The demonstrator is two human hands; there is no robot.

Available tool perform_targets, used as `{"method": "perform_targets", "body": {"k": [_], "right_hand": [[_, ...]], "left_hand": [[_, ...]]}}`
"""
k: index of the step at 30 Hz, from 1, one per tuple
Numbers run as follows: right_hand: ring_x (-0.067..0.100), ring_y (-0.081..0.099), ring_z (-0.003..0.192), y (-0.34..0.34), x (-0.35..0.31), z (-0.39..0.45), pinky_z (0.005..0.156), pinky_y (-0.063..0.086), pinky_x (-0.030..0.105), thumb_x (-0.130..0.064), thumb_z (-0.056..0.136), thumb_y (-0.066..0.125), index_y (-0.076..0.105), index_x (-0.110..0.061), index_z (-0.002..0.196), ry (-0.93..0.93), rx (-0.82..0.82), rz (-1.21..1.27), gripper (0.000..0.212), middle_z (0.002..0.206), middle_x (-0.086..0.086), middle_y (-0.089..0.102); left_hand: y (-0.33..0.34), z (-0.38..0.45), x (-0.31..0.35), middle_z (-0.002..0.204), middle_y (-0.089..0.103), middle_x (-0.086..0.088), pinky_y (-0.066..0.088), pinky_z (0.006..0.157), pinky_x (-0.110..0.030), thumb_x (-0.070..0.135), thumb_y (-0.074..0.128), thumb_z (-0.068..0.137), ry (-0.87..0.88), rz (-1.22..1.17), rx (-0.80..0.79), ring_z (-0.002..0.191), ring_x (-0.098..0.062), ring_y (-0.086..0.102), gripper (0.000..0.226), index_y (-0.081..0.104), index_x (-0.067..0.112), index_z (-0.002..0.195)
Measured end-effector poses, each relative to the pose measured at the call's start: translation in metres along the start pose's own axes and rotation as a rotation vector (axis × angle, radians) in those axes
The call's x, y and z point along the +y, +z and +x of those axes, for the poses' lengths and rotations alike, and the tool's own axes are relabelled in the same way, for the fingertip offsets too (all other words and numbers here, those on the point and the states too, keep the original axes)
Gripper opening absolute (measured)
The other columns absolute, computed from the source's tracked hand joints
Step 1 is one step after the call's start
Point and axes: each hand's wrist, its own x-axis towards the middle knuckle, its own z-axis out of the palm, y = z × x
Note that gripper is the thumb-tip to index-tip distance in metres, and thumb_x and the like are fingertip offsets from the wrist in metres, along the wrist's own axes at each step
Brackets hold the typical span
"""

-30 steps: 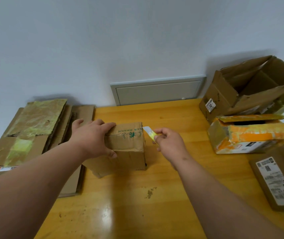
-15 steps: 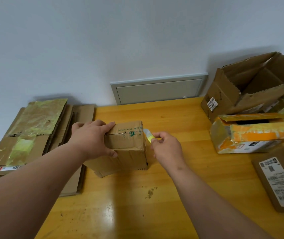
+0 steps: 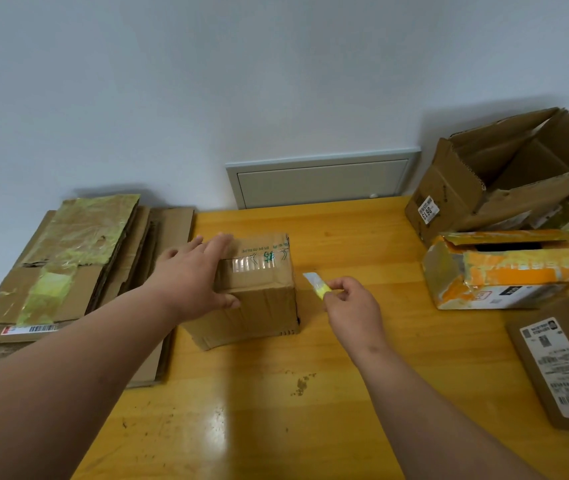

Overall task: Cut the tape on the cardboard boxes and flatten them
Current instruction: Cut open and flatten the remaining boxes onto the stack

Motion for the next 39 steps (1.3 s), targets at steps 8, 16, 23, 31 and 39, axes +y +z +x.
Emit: {"method": "perform_targets", "body": {"k": [8, 16, 23, 31, 39], "right_hand": [[0.025, 0.050, 0.073, 0.007, 0.041, 0.015, 0.047, 0.029, 0.027, -0.004, 0.095, 0.045, 0.049, -0.016, 0.132, 0.123, -0.163, -0.401, 0.039, 0.112, 0.014, 0.055], [0.026, 0.035, 0.131, 0.010, 0.057, 0.010, 0.109, 0.028, 0.043, -0.028, 0.099, 0.040, 0.045, -0.041, 0.141, 0.145, -0.205, -0.883, 0.043, 0.143, -0.002, 0.038], [0.016, 0.032, 0.140, 0.033, -0.047, 0.018, 0.114, 0.023, 0.027, -0.027, 0.101, 0.049, 0.045, -0.019, 0.146, -0.455, -0.040, -0.194, 0.046, 0.149, -0.002, 0.040], [0.011, 0.012, 0.150, 0.044, -0.067, 0.012, 0.120, 0.014, 0.050, -0.026, 0.103, 0.031, 0.024, -0.028, 0.155, -0.484, -0.250, -0.475, 0.053, 0.165, -0.012, 0.002], [0.011, 0.019, 0.148, 0.042, -0.075, 0.010, 0.121, 0.007, 0.054, -0.031, 0.101, 0.026, 0.025, -0.036, 0.154, -0.401, -0.278, -0.515, 0.053, 0.163, -0.021, 0.002]], "left_hand": [[0.010, -0.016, 0.000, 0.138, 0.042, 0.006, 0.041, 0.104, -0.042, 0.046, 0.069, 0.084, 0.158, 0.089, 0.132, 0.124, -0.020, 0.036, 0.068, 0.041, 0.034, 0.145], [0.010, -0.015, -0.006, 0.135, 0.044, 0.008, 0.043, 0.104, -0.036, 0.042, 0.075, 0.079, 0.110, 0.012, 0.139, 0.123, -0.015, 0.042, 0.063, 0.046, 0.032, 0.134], [0.006, -0.012, -0.009, 0.130, 0.047, 0.004, 0.043, 0.105, -0.039, 0.044, 0.079, 0.075, 0.018, 0.009, 0.085, 0.121, -0.019, 0.040, 0.067, 0.047, 0.025, 0.131], [0.000, -0.003, -0.011, 0.122, 0.051, 0.003, 0.045, 0.099, -0.037, 0.050, 0.082, 0.069, 0.013, 0.053, 0.049, 0.113, -0.018, 0.045, 0.069, 0.050, 0.024, 0.124], [0.004, -0.001, -0.009, 0.120, 0.044, 0.001, 0.040, 0.104, -0.044, 0.058, 0.081, 0.064, -0.026, 0.124, 0.044, 0.114, -0.022, 0.039, 0.077, 0.041, 0.023, 0.119]]}}
